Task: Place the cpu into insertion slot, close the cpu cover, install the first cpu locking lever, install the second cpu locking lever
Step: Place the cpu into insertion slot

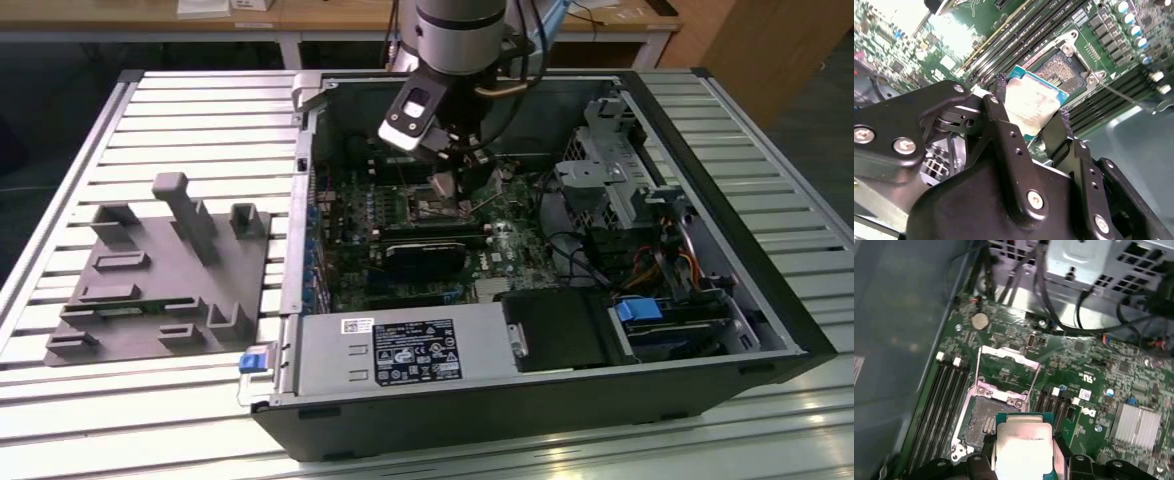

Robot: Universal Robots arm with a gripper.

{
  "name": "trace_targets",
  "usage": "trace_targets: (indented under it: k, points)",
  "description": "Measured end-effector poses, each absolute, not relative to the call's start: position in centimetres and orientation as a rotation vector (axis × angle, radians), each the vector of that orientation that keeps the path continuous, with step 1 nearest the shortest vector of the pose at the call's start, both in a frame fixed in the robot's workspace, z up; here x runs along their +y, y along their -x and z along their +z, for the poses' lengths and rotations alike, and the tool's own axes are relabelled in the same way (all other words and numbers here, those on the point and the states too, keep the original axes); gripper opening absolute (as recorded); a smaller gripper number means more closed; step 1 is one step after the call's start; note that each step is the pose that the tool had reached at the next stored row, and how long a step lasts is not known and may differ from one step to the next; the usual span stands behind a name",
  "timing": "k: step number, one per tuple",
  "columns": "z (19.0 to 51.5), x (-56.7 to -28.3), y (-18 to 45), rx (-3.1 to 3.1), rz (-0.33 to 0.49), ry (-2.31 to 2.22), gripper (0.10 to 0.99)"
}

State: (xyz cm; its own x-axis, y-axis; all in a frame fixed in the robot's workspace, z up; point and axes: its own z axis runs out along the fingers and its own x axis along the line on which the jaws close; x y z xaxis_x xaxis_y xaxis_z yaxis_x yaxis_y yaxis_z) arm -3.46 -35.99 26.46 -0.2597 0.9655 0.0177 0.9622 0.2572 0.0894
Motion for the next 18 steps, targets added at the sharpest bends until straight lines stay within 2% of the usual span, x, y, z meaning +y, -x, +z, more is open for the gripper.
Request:
trace_targets:
  k: [18]
  points:
    - [25.99,-35.83,3.47,2.17,0.117,-2.197,0.537]
